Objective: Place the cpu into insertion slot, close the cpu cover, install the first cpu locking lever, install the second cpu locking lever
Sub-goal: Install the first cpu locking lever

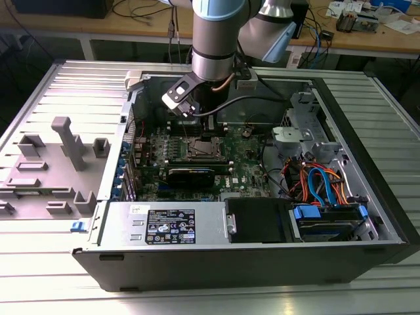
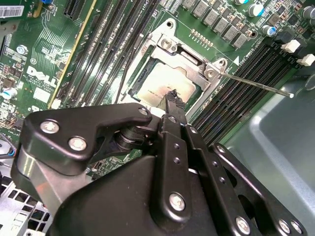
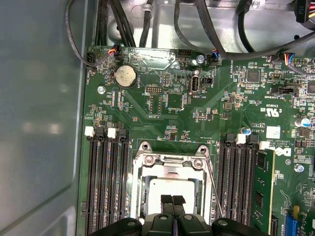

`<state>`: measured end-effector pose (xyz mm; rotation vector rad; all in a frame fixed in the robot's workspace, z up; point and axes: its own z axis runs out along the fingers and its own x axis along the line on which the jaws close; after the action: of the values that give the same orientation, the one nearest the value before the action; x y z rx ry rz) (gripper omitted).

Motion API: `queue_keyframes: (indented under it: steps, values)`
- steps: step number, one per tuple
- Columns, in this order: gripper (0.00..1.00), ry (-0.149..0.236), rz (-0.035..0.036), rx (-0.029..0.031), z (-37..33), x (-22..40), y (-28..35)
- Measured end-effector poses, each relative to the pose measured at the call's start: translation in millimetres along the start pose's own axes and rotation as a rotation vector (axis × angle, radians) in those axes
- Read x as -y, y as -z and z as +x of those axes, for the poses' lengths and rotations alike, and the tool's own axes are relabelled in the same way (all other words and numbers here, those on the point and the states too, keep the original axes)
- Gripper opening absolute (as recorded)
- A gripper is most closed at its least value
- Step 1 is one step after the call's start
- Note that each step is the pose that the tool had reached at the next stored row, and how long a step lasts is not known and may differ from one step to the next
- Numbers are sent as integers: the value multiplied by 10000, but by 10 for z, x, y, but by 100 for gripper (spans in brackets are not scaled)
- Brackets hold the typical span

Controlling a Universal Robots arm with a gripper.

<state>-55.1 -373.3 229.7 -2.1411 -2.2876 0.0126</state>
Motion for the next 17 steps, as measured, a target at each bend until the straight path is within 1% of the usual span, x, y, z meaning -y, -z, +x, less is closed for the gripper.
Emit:
queue_keyframes:
  steps: [5,8,11,17]
  values:
    - [11,0,0,1,0,0,3]
    - [11,0,0,1,0,0,28]
    - [11,-1,0,1,0,1,36]
    - [11,0,-1,0,0,0,37]
